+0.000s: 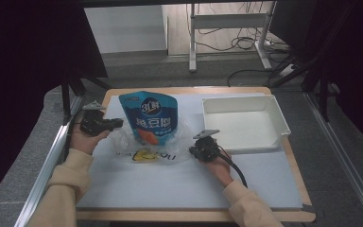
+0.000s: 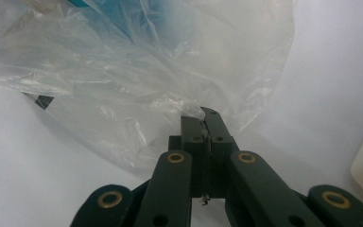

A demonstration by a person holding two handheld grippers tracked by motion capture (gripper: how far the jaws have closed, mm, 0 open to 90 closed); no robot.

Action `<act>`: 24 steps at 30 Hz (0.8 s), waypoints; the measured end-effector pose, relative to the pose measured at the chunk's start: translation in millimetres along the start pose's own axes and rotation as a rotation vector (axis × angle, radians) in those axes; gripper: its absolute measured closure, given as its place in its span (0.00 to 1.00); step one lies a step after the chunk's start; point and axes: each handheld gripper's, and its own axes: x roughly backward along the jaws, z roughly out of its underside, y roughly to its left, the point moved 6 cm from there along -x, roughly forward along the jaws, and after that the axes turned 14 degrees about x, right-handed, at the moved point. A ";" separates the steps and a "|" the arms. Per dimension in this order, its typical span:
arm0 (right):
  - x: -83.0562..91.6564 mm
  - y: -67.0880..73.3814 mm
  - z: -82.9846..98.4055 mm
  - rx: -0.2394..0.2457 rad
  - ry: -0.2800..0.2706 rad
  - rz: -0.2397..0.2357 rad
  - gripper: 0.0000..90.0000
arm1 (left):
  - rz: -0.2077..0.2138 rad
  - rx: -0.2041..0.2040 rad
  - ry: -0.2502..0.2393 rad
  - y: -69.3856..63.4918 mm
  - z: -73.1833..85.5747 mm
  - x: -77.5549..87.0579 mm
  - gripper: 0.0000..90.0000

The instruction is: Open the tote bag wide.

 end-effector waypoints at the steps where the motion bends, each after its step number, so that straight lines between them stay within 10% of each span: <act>1: 0.0 0.0 0.0 0.000 0.000 0.000 0.99 | 0.000 0.000 -0.001 0.3 0.2 -0.6 0.97; 18: 0.2 -0.2 0.2 -0.002 -0.002 -0.003 0.98 | 0.015 0.025 -0.021 3.4 8.3 -9.6 1.00; 24: 4.3 5.5 -2.0 0.024 -0.010 -0.029 0.77 | 0.017 0.031 -0.025 4.5 7.4 -6.6 1.00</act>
